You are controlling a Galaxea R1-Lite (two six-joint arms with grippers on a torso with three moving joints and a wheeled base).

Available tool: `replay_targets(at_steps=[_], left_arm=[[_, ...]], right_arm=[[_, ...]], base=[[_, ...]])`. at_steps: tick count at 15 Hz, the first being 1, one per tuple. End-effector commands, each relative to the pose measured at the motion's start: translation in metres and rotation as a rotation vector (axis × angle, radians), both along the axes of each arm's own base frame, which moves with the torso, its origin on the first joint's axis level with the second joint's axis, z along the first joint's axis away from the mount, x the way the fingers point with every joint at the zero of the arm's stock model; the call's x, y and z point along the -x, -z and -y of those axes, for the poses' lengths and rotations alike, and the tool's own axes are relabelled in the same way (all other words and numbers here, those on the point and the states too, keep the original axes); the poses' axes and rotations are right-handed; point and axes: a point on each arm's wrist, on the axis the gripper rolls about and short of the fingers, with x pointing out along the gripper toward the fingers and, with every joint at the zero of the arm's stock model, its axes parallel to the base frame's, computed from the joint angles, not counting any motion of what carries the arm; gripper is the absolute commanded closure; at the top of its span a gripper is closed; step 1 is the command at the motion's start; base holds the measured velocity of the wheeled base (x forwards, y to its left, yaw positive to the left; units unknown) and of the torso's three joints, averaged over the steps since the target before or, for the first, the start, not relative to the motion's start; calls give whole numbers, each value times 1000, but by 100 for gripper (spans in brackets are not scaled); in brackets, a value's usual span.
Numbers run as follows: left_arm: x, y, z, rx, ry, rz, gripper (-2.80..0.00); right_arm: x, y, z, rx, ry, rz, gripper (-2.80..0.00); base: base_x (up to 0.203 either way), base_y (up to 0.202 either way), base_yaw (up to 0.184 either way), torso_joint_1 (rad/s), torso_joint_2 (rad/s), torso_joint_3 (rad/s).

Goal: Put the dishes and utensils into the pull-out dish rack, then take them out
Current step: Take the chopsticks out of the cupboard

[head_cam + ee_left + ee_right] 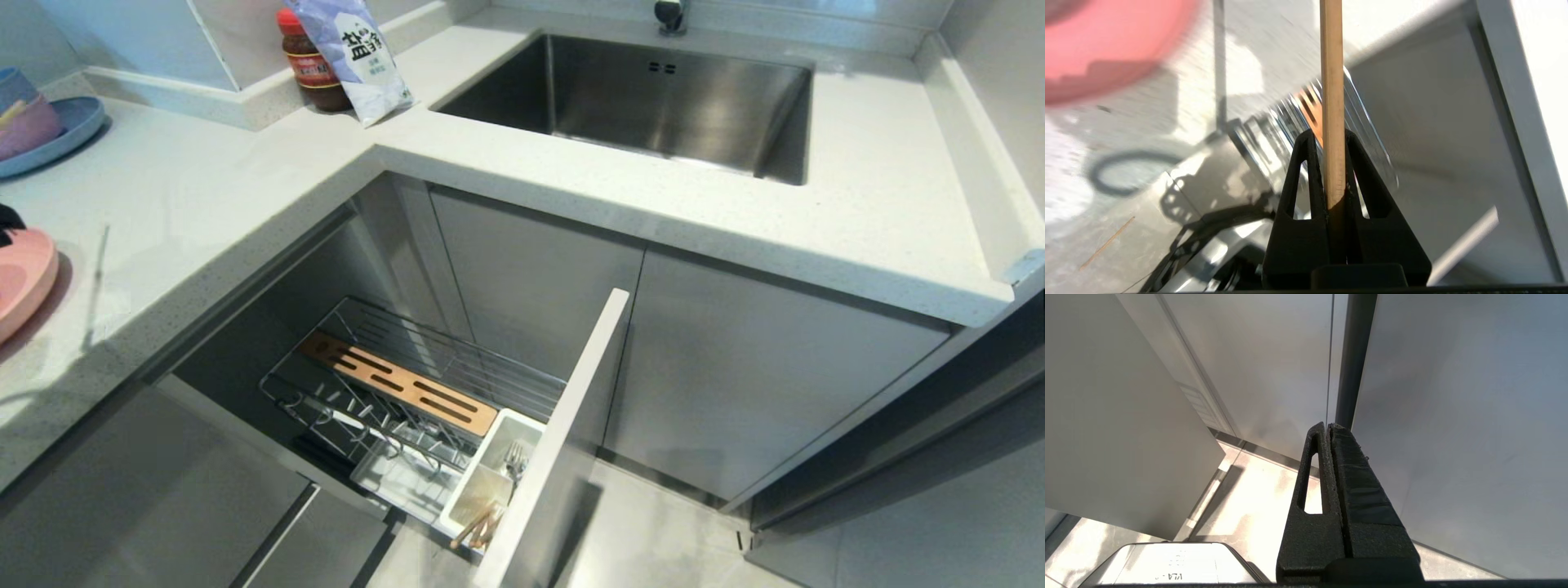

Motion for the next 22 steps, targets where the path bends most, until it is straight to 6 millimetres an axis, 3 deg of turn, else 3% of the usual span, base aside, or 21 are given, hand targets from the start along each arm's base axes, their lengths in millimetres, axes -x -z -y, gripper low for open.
replay_targets(at_steps=[1,5,12,22], left_arm=[[-14,12,-14,20,-117,-7,0],[-41,25,-35,61,-238,-6,0],[-68,37,-50,102,-299,-33,0],[-77,45,-62,148,-365,-56,0]], right_arm=[[0,0,0,0,-1,1,0],[0,0,0,0,0,1,0],[0,0,0,0,0,1,0],[0,0,0,0,0,1,0]], base=[[0,0,0,0,0,0],[0,0,0,0,0,0],[0,0,0,0,0,0],[0,0,0,0,0,0]])
